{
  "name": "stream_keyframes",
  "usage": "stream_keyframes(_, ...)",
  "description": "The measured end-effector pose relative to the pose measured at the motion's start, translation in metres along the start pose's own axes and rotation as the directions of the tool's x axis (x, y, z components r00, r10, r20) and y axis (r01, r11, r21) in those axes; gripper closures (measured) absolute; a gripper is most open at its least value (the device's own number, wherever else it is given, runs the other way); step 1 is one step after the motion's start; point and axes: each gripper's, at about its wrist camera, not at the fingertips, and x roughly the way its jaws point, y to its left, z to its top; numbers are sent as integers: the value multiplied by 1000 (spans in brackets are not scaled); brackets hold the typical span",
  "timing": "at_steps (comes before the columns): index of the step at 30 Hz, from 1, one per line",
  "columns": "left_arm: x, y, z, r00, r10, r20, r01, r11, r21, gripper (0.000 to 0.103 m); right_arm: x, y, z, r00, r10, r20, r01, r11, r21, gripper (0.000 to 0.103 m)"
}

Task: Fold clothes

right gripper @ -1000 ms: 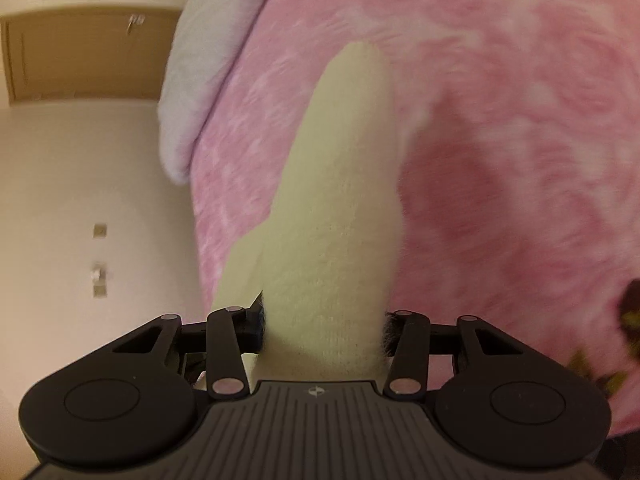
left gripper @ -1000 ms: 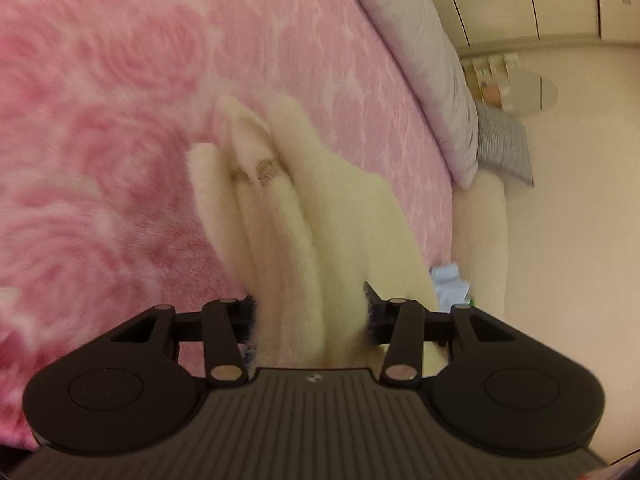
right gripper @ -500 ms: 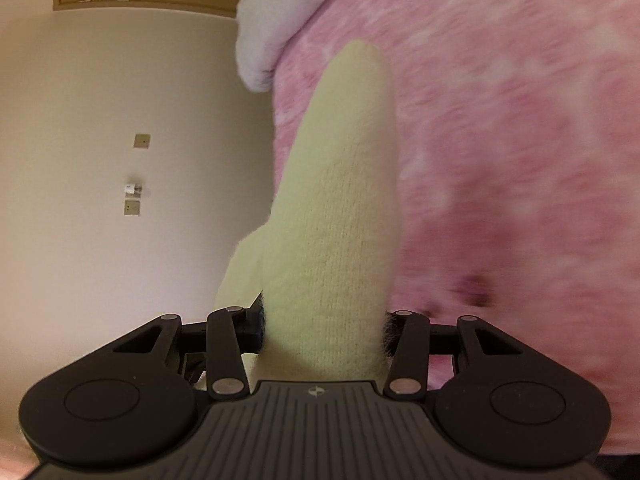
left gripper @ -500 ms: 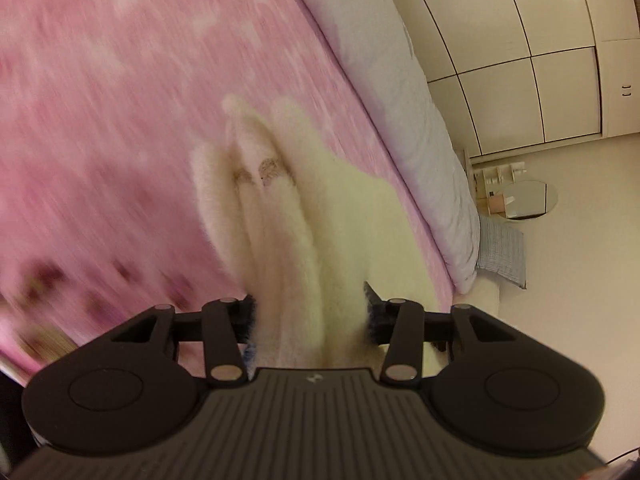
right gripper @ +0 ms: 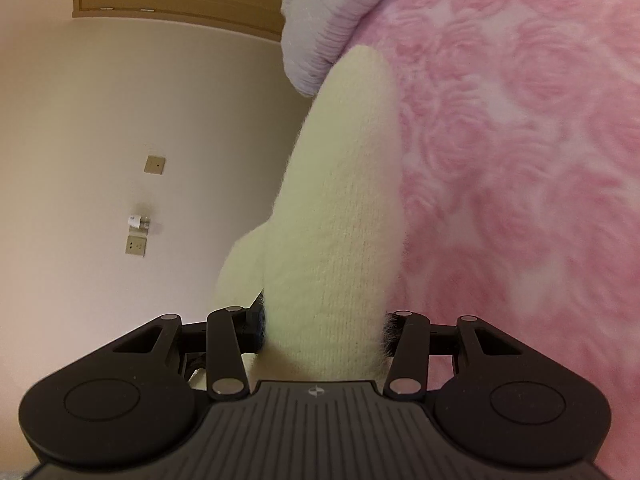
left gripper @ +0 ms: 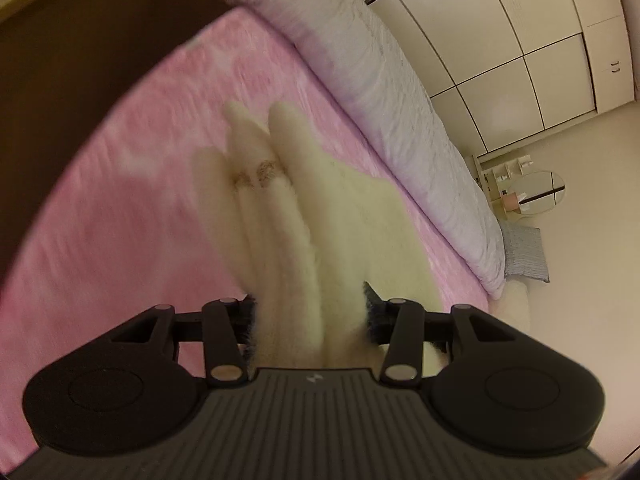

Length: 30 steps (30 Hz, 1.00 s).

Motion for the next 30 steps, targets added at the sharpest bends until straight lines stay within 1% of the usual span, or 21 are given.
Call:
stream_keyframes(5, 26, 61, 33, 1000, -9, 10, 9, 1000, 25, 62, 62, -24, 12, 1000, -11, 16, 11, 1000, -23, 57)
stream_keyframes(7, 42, 86, 36, 1000, 8, -7, -8, 1000, 30, 62, 85, -43, 12, 999, -48, 18, 48, 999, -16, 57)
stream_keyframes(10, 74, 122, 35, 996, 63, -66, -61, 998, 34, 62, 116, -66, 8, 989, -149, 7, 148, 989, 28, 54)
stream_keyframes(11, 80, 132, 32, 994, 77, -83, -74, 997, 34, 61, 122, -75, 5, 980, -200, -13, 200, 978, 53, 51)
stream_keyframes(12, 84, 139, 29, 992, 85, -94, -82, 996, 38, 58, 129, -84, 3, 967, -251, -33, 253, 964, 78, 45)
stream_keyframes(13, 87, 146, 26, 990, 93, -104, -90, 995, 41, 56, 129, -86, 1, 964, -263, -37, 265, 961, 75, 38)
stream_keyframes(14, 86, 151, 22, 991, 88, -100, -85, 996, 39, 56, 128, -87, -1, 960, -275, -40, 278, 958, 73, 37)
stream_keyframes(15, 79, 152, 20, 993, 79, -85, -77, 997, 27, 56, 124, -82, -1, 954, -297, -32, 298, 953, 47, 33)
stream_keyframes(16, 71, 153, 17, 994, 79, -73, -79, 997, 12, 56, 120, -77, -1, 948, -318, -22, 319, 948, 21, 24)
stream_keyframes(17, 63, 152, 15, 994, 87, -62, -87, 996, 5, 56, 116, -69, 0, 931, -365, -13, 365, 931, -9, 20)
stream_keyframes(19, 43, 146, 11, 990, 136, -33, -136, 991, 10, 56, 99, -54, -1, 900, -435, 12, 435, 897, -82, 20)
stream_keyframes(20, 32, 138, 7, 986, 163, -16, -163, 986, 25, 60, 91, -47, -4, 883, -469, 23, 468, 875, -120, 20)
stream_keyframes(21, 21, 128, 2, 982, 187, 2, -187, 981, 51, 65, 82, -40, -6, 864, -502, 36, 501, 851, -158, 22)
stream_keyframes(23, -1, 108, -8, 972, 232, 39, -235, 967, 102, 68, 67, -26, -17, 822, -567, 59, 563, 790, -243, 34)
stream_keyframes(24, -10, 96, -15, 970, 238, 53, -243, 960, 139, 73, 61, -20, -25, 798, -599, 71, 591, 753, -289, 44)
stream_keyframes(25, -17, 81, -24, 971, 229, 62, -237, 953, 189, 78, 59, -15, -34, 787, -612, 78, 599, 729, -331, 55)
stream_keyframes(26, -18, 68, -32, 972, 228, 63, -236, 941, 243, 83, 56, -10, -42, 776, -624, 86, 606, 703, -372, 60)
stream_keyframes(27, -15, 58, -39, 970, 235, 57, -241, 923, 300, 87, 56, -6, -54, 775, -626, 84, 597, 682, -421, 65)
stream_keyframes(28, -12, 48, -46, 969, 243, 51, -245, 902, 356, 87, 58, -3, -64, 773, -630, 78, 588, 665, -460, 69)
stream_keyframes(29, -5, 41, -54, 964, 261, 44, -255, 876, 409, 87, 66, -1, -72, 770, -635, 67, 575, 645, -504, 73)
stream_keyframes(30, 5, 42, -60, 956, 291, 30, -275, 856, 438, 89, 74, 0, -80, 766, -640, 55, 560, 623, -546, 80)
